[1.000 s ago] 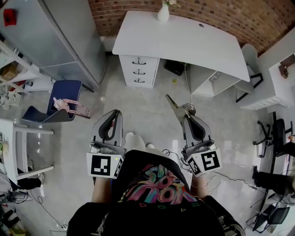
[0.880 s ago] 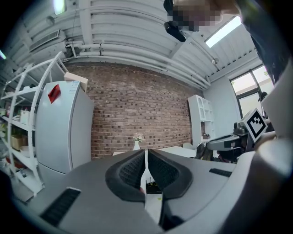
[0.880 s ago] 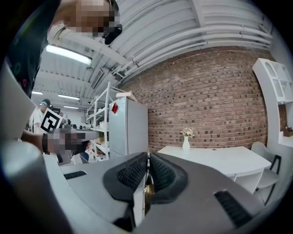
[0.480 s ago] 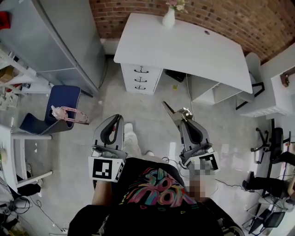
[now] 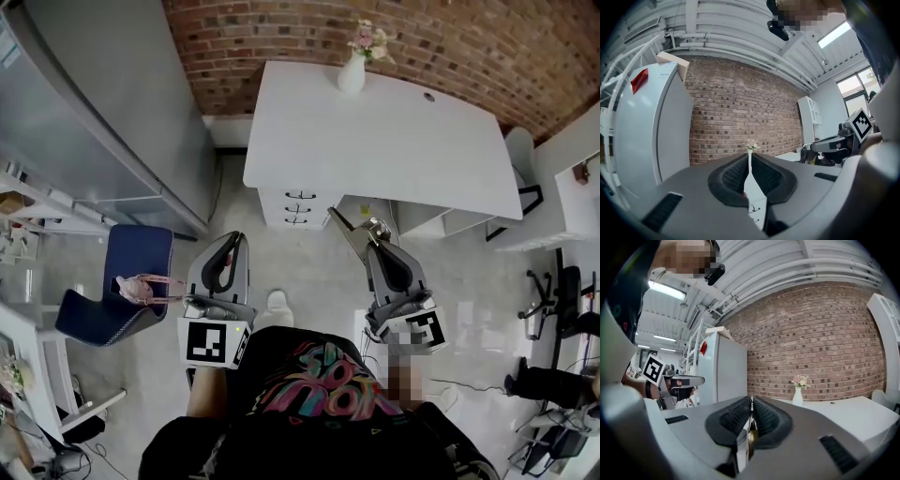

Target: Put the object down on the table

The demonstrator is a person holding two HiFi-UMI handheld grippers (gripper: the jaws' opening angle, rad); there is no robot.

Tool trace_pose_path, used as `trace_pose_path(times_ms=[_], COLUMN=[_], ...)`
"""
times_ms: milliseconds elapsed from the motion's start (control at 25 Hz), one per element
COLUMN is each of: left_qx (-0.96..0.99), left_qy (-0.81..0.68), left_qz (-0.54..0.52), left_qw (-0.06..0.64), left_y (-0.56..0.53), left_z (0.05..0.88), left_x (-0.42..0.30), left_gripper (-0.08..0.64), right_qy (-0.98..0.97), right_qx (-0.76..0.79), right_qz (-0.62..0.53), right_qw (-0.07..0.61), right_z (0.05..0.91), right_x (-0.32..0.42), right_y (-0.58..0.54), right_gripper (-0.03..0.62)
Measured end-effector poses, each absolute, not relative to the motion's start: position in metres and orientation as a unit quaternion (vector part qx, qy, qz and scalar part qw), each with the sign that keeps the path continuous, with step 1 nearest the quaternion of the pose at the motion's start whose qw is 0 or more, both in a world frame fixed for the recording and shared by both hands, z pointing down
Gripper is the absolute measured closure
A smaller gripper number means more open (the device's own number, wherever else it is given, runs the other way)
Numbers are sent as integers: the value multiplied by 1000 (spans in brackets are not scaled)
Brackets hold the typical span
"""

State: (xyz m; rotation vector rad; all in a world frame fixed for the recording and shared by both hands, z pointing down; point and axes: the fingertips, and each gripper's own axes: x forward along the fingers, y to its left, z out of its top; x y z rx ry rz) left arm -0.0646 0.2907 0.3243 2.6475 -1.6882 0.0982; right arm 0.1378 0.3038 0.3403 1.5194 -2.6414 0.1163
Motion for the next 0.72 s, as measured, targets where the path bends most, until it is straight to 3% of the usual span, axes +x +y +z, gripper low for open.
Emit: trace_pose_path(times_ms=[400,720], left_qx=[843,840], left_qy=[-537,-540], left_qz=[33,34], left_qw=[13,39], left_y=[207,193], left_z=[338,352], left_x=[-135,-159], left_gripper=[523,523], right_qy=[-861,-854], right_qx=[502,510], right_qz=[46,65], right_qw=[60,81], right_z=[352,363], right_x=[70,58], right_y=[222,202], right_gripper=[557,557])
